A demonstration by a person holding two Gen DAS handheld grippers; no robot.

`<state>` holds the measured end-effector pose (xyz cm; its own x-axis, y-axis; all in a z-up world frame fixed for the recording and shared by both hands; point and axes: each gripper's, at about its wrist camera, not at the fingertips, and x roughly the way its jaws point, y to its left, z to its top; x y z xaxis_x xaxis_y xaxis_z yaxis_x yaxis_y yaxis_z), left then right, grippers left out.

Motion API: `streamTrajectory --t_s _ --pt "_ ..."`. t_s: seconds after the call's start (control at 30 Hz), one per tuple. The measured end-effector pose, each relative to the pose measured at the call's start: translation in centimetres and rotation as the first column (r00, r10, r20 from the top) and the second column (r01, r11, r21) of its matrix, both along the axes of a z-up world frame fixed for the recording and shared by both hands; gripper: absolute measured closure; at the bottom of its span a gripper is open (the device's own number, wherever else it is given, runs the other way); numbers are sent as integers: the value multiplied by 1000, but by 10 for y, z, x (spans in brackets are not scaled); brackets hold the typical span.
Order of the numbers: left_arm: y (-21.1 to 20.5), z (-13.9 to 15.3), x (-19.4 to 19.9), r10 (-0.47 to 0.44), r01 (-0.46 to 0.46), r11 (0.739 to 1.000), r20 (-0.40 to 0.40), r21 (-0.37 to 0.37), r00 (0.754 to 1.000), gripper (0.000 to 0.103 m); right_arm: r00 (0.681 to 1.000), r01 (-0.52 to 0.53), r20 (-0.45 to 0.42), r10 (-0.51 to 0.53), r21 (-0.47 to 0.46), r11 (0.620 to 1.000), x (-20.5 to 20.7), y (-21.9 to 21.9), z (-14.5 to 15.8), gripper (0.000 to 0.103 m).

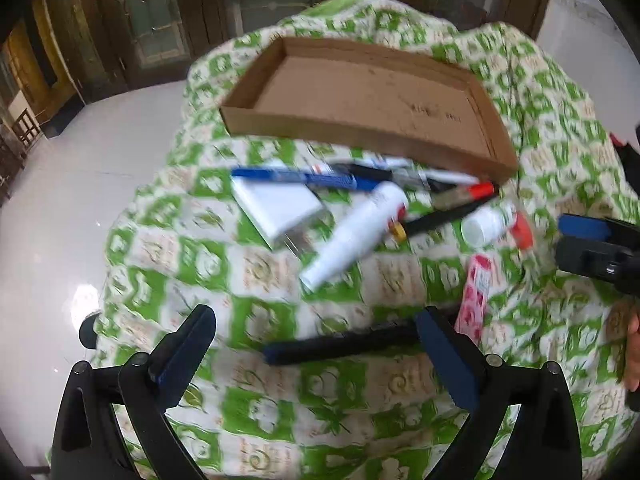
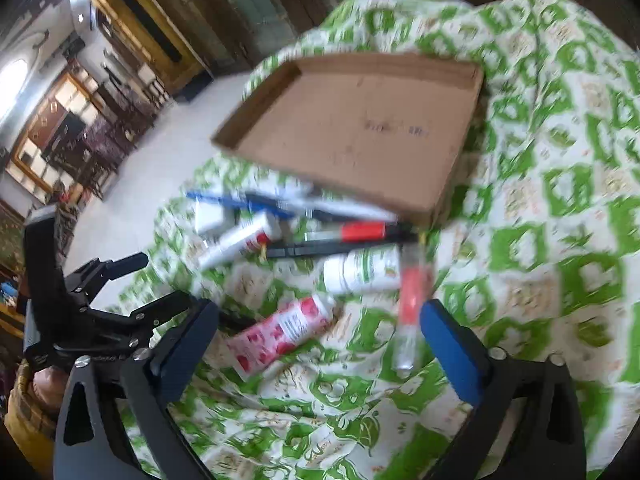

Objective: Organize rigid objects
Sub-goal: 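Move both tools toward the items lying beside the cardboard tray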

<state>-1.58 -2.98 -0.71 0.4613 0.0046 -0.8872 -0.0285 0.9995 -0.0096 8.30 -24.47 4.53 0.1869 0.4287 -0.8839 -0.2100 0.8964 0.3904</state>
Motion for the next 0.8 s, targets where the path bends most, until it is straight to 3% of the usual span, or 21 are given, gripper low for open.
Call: streamTrajectory --t_s 0.07,0.2,0.37,0.53,0.8 --pt "-5 6 -2 -23 24 1000 29 -2 999 2 1000 -3 -24 4 23 1000 0 3 -6 15" --pt "-7 4 -2 -32 32 999 27 -1 999 2 999 23 -26 -22 46 999 -1 0 -8 17" --pt "-10 2 -2 -44 44 999 17 11 999 2 993 70 -109 -55 135 988 -4 -3 -17 35" --pt "-13 0 -3 -57 56 998 13 32 998 2 979 85 -201 -41 217 972 -9 10 -27 41" --pt "-14 0 -3 -65 64 997 17 30 998 2 962 130 -263 -78 189 973 -10 19 -40 42"
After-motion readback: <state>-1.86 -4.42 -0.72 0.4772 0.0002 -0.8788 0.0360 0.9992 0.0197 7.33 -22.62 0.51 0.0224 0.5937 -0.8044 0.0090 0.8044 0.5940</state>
